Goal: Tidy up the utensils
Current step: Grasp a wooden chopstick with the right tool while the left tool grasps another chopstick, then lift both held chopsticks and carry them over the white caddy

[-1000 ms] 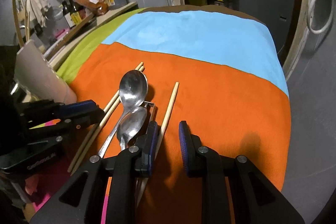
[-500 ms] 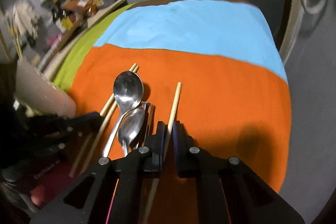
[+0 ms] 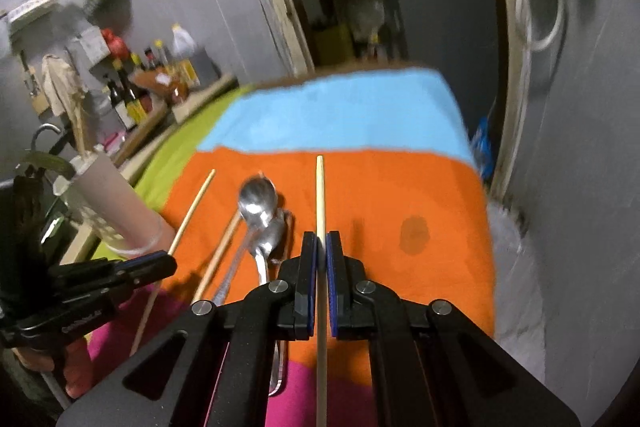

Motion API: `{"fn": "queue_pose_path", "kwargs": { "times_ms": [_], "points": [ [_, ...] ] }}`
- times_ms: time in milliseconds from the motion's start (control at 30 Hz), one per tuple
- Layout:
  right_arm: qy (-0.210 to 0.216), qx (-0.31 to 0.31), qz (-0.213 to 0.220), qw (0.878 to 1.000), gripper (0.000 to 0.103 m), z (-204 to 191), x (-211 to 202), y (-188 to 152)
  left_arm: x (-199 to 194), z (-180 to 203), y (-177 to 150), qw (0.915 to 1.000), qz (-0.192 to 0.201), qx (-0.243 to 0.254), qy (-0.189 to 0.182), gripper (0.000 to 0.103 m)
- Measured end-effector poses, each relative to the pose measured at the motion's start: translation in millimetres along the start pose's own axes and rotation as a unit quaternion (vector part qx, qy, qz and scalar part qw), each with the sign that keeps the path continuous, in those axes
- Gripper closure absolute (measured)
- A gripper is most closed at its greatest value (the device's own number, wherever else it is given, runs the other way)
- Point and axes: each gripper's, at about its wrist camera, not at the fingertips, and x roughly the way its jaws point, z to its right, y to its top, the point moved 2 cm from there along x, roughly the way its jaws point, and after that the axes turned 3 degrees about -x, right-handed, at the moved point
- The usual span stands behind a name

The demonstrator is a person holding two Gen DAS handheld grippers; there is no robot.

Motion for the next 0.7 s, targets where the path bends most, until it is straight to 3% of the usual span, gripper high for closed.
{"fn": "queue_pose_path", "kwargs": {
  "times_ms": [167, 367, 700],
  "points": [
    [-0.027, -0.038, 0.097, 0.994, 0.100, -25.9, -29.4, -1.3, -33.9, 11.6, 3.3, 0.9954, 0.084, 0.042, -0.020, 0.101],
    [-0.039, -0.071, 0.199, 0.977, 0.100, -59.3, -60.7, 9.3, -77.7, 14.4, 15.7, 0.9815, 0.177, 0.064, -0.036, 0.101],
    [0.002, -0.085, 0.309, 0.947, 0.100, -116.2, -83.0, 38.3, -132.9, -18.2, 43.7, 0.9577, 0.282, 0.056, -0.009, 0.101]
  ]
}}
